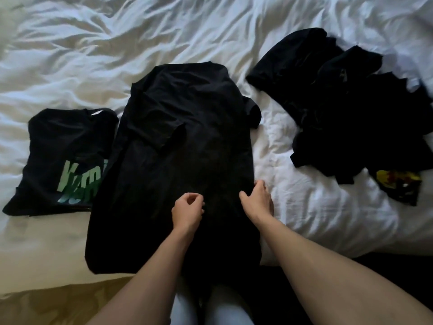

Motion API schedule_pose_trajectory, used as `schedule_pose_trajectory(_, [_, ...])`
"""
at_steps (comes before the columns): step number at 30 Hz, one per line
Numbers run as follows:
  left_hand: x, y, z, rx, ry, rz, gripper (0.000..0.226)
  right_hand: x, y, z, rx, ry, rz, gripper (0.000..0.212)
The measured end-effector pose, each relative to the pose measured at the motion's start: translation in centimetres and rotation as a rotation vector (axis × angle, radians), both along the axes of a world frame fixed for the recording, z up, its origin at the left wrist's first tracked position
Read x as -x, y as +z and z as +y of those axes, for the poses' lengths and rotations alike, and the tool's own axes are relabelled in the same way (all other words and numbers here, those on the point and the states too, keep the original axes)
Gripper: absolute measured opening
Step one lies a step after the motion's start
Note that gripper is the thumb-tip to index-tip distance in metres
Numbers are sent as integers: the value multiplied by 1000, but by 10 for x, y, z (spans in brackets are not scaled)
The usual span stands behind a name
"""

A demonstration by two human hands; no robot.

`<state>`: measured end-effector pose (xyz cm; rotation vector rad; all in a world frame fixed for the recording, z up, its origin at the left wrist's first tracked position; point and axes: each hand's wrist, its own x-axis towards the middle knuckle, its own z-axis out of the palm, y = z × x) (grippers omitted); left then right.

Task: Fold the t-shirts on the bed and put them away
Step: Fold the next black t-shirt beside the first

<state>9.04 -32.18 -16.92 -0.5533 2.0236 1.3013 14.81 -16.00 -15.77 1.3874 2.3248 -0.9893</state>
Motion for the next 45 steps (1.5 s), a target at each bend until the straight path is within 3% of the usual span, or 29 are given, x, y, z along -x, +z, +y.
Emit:
schedule_pose_trajectory(4, [37,-7,18,-45,-99,-17,10,39,-1,14,27,-78,33,48])
schedule_pose_trajectory(11, [142,-21,72,-129,-296,139,9,147,-14,82,32,-331,178,62])
schedule_pose_trajectory(14, [184,-20,102,-103,-410,252,11,189,-23,114,220,-533,304,51])
schedule_pose_trajectory(16, [204,-17,121,-75,-452,315,13,205,-30,127,348,-637,390,29])
schedule_pose_trajectory(18, [221,-15,139,-64,-476,315,13,213,-27,138,306,-746,440,12])
schedule_pose_trajectory(23, [238,-16,164,23,-590,218,24,203,-3,164,0,-1027,630,22])
schedule_pose_trajectory(27, [239,-12,180,77,-674,221,28,199,15,149,-158,-833,696,20])
schedule_pose_trajectory(31, [239,-4,197,-30,-589,174,30,199,21,110,-217,-316,752,22])
schedule_pose_trajectory(35, [249,14,194,-269,-245,-134,48,194,8,77,-321,206,601,32])
schedule_pose_trajectory(38, [253,14,175,-257,-373,-167,49,187,-5,67,-275,476,497,45])
schedule_pose_trajectory(40, [250,5,162,-119,-556,-21,39,180,-7,68,-152,464,546,39])
schedule_pose_trajectory(42, [248,-6,153,62,-670,165,24,179,-6,77,-163,253,631,31])
schedule_pose_trajectory(45, [237,-8,148,-7,-686,299,16,196,-5,110,-206,-82,577,16])
